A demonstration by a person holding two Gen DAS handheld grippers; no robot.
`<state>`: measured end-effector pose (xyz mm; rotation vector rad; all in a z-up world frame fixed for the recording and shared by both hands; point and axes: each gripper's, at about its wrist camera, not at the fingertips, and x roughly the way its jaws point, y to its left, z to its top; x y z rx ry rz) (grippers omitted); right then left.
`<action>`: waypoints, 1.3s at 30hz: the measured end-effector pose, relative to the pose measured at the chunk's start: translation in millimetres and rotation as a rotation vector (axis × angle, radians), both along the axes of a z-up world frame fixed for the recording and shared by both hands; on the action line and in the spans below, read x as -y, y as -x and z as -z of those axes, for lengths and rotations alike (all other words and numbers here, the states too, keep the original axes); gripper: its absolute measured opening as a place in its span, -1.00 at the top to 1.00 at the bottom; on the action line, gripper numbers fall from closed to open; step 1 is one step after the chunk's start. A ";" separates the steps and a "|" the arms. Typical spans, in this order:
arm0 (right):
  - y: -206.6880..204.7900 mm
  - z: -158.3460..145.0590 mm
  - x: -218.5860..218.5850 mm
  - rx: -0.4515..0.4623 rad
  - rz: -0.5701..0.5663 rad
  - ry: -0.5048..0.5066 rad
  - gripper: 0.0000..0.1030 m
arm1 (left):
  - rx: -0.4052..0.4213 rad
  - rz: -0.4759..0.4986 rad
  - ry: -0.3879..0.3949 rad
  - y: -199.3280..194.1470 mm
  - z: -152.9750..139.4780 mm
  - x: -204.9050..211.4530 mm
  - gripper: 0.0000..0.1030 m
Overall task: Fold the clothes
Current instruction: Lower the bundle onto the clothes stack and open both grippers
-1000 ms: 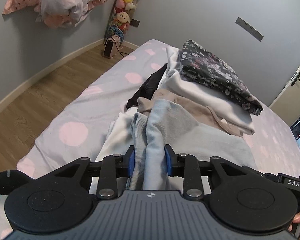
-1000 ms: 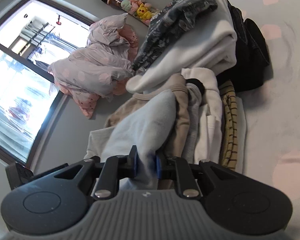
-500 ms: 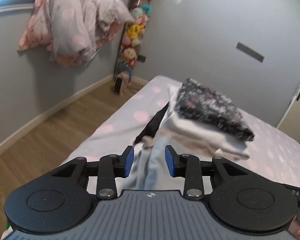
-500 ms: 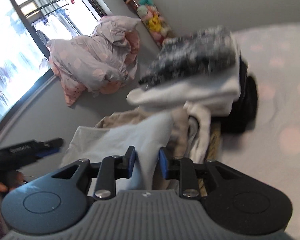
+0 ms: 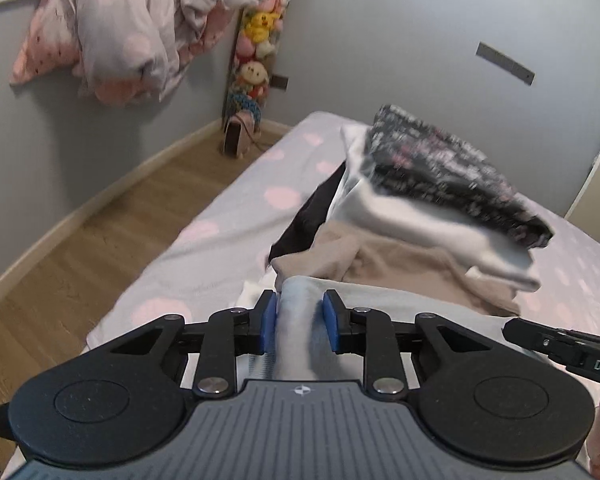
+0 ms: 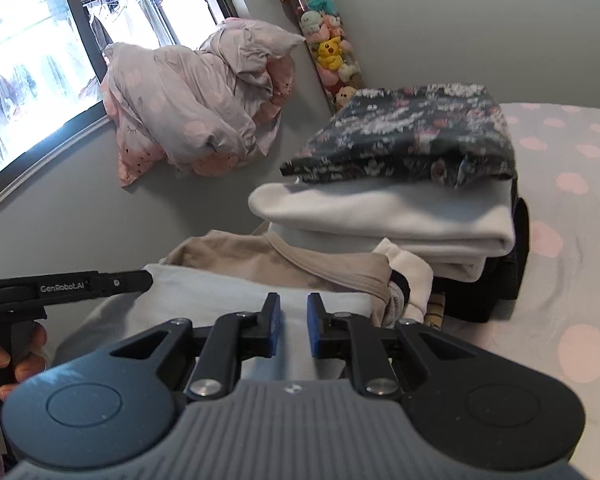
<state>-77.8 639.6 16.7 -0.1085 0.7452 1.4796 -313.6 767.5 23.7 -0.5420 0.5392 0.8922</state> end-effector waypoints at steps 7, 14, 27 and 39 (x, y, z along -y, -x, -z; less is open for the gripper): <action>-9.1 25.9 -11.2 -0.027 0.002 0.031 0.77 | 0.018 -0.021 0.030 2.7 14.3 -7.4 0.35; -3.1 -7.4 14.1 -0.028 -0.016 -0.033 0.65 | -0.014 -0.043 -0.056 16.0 -27.3 27.6 0.34; 72.8 -47.2 113.0 0.167 -0.207 -0.084 0.64 | -0.204 0.051 -0.088 44.0 -33.1 108.0 0.37; 79.2 -17.7 113.2 0.222 -0.167 0.042 0.66 | -0.218 0.039 -0.045 48.5 -25.5 109.2 0.35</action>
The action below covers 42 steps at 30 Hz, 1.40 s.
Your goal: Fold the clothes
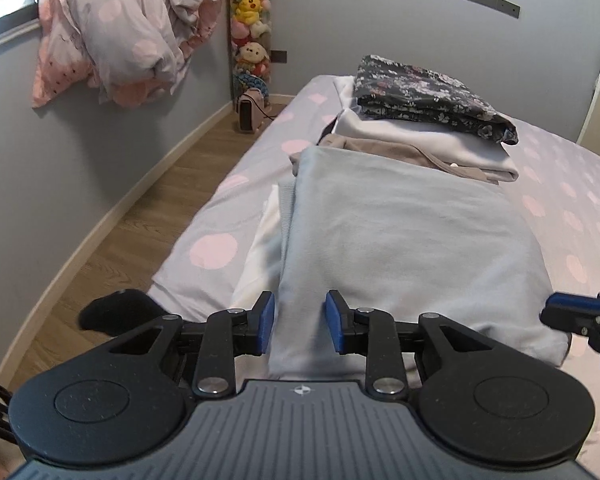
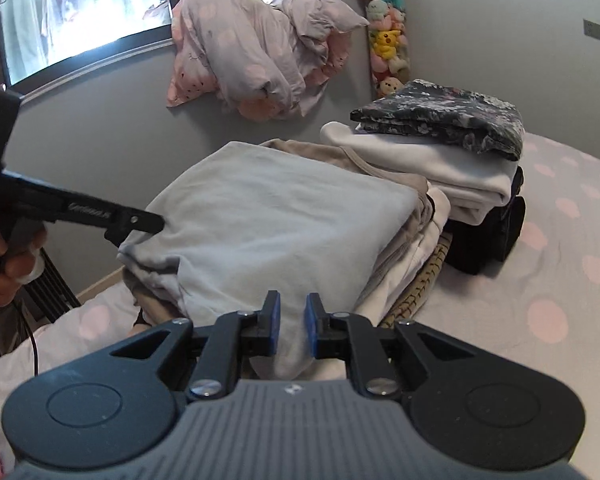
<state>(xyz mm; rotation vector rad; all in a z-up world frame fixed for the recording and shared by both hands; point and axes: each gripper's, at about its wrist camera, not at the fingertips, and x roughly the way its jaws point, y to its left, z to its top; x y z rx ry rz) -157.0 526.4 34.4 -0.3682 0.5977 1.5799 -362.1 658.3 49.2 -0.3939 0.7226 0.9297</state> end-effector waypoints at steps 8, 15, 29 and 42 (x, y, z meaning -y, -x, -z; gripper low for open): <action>14.6 -39.3 42.4 0.056 -0.018 -0.149 0.49 | 0.063 -0.024 -0.142 29.1 -47.9 63.5 0.35; 30.5 -74.9 95.9 0.096 -0.016 -0.278 0.32 | 0.078 -0.046 -0.247 29.3 -94.3 124.9 0.08; 55.4 -92.0 182.9 0.162 0.128 -0.408 -0.99 | 0.128 -0.013 -0.474 45.4 -110.3 236.5 -0.82; 73.0 -71.5 233.0 0.113 0.285 -0.518 -0.99 | 0.125 -0.239 -0.499 68.5 -66.4 285.1 -0.82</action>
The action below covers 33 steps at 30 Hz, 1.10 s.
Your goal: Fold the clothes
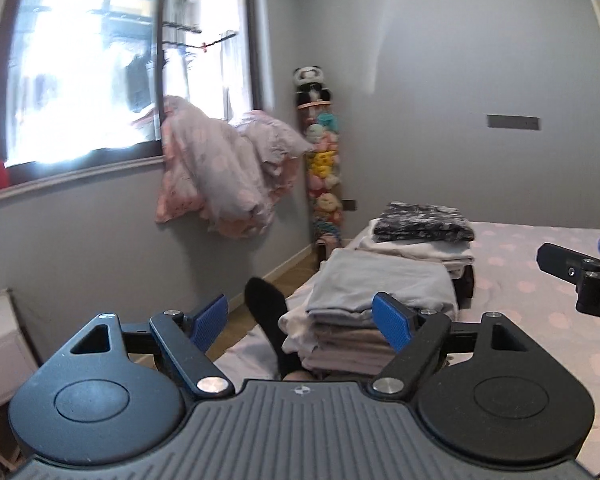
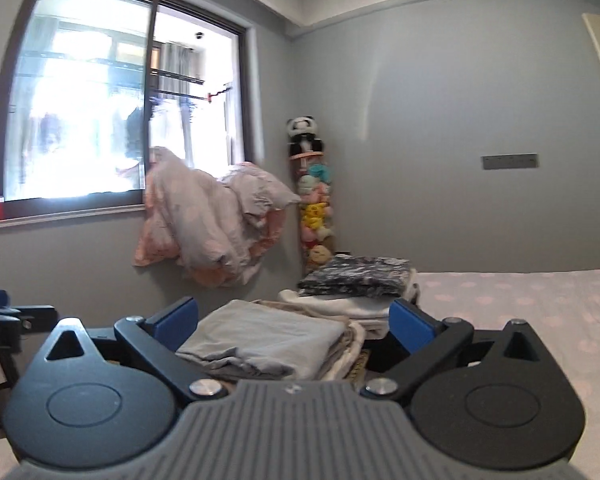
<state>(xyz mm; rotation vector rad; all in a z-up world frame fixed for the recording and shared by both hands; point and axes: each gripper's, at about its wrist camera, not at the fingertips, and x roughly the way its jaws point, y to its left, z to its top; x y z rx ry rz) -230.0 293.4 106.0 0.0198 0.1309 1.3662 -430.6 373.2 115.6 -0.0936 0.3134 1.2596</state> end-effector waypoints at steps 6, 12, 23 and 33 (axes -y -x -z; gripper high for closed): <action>11.4 14.8 11.1 0.030 0.032 0.014 -0.98 | 0.031 -0.070 0.036 -25.8 21.3 20.4 -0.82; 1.6 32.2 10.1 0.061 0.035 0.090 -0.98 | 0.035 -0.101 0.064 -41.7 39.1 29.1 -0.82; -25.2 47.9 12.1 -0.114 0.071 0.184 -0.99 | -0.023 -0.072 0.134 -58.0 67.3 36.5 -0.82; -18.6 46.9 17.0 -0.110 0.029 0.213 -0.99 | -0.036 -0.062 0.162 -60.6 70.7 34.9 -0.82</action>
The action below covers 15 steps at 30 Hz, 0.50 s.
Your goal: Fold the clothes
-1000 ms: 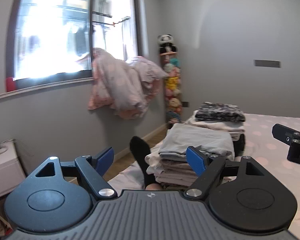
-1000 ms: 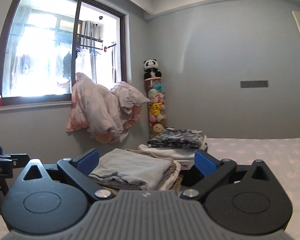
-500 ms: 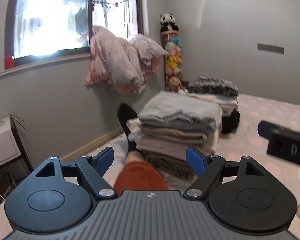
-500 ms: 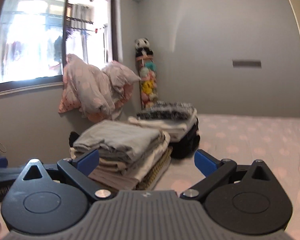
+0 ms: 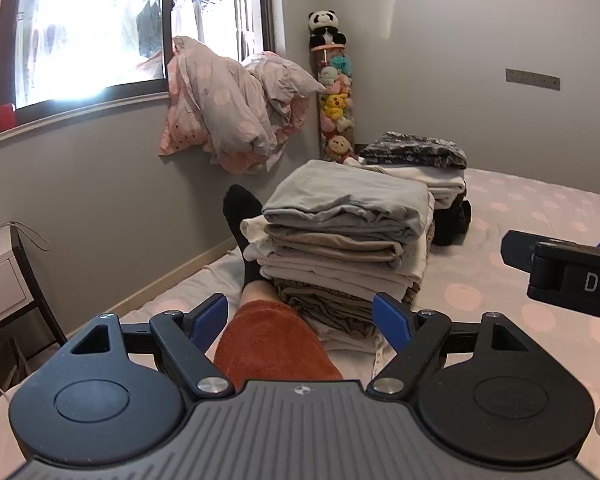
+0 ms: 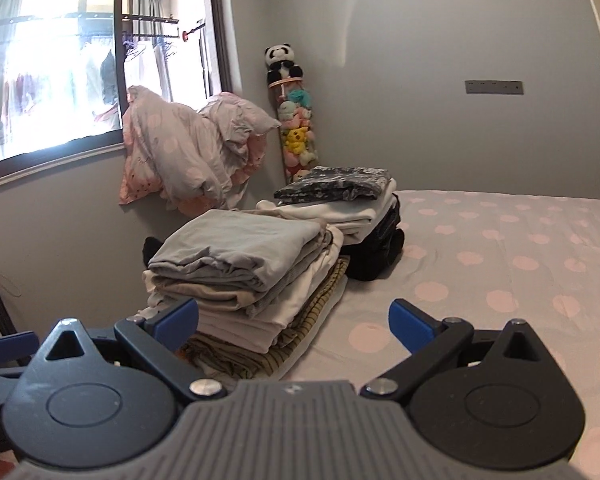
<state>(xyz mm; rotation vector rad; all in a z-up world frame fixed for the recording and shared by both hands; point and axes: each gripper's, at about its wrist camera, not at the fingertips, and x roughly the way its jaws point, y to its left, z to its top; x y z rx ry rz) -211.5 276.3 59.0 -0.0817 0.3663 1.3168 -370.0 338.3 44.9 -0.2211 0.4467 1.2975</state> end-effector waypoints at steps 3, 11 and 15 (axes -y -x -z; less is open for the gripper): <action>0.7 -0.3 1.4 -0.004 -0.008 0.004 -0.99 | -0.006 0.006 0.003 -2.2 0.6 0.8 -0.82; 1.1 -0.2 6.5 0.007 -0.015 0.006 -0.99 | -0.013 0.015 0.017 -6.5 1.3 3.7 -0.82; 1.3 0.4 8.2 0.003 -0.022 0.014 -0.99 | -0.015 0.014 0.022 -7.6 1.3 3.2 -0.82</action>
